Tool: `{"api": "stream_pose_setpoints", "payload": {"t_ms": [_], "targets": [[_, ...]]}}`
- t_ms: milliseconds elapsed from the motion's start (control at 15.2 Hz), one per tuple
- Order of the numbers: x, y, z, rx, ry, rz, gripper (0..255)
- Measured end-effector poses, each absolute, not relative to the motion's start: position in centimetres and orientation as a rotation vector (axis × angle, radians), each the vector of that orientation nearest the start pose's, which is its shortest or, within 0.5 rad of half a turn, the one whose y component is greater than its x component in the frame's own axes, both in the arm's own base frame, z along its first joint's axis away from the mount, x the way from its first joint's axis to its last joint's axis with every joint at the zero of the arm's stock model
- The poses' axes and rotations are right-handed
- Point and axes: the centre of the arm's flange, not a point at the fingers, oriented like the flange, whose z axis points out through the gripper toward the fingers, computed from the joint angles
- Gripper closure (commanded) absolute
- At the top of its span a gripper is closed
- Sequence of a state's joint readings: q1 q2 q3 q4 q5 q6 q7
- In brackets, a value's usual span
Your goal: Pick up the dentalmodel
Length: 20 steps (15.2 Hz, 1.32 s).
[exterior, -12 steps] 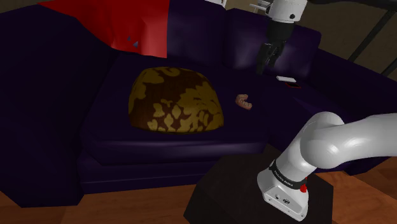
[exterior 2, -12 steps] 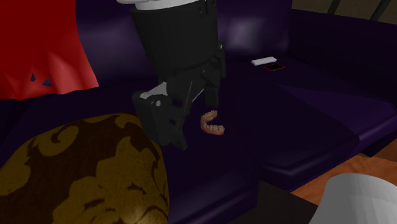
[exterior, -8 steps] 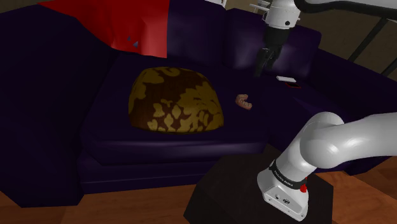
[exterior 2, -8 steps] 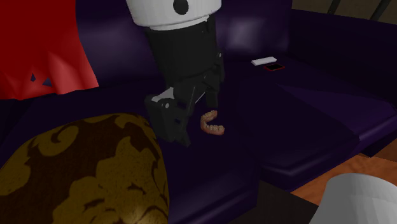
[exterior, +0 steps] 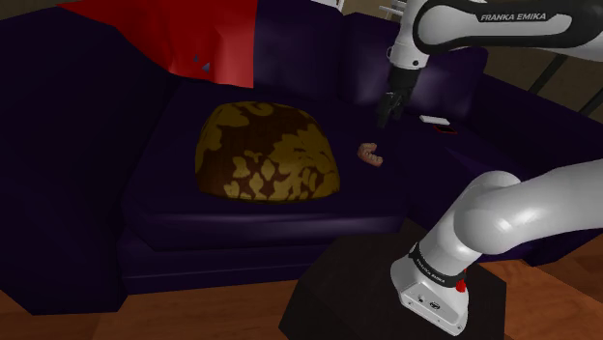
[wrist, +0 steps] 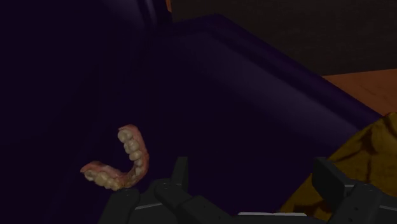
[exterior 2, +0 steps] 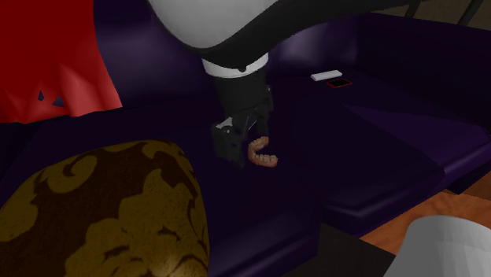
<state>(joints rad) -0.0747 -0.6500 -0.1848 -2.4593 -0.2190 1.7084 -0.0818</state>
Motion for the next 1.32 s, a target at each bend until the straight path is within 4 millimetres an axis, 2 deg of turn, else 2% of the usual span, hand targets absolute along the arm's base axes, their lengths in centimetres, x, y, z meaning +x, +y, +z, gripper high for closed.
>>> {"api": "stream_pose_setpoints", "payload": {"t_ms": [198,264,726,1320], "targets": [[33.7,-14.1,47.9,-3.210,0.150,0.207,0],[34.0,-15.1,46.5,-3.207,0.150,0.213,0],[36.7,-21.6,40.6,-3.189,0.151,0.238,0],[39.4,-29.7,31.7,-3.165,0.153,0.274,0]]}}
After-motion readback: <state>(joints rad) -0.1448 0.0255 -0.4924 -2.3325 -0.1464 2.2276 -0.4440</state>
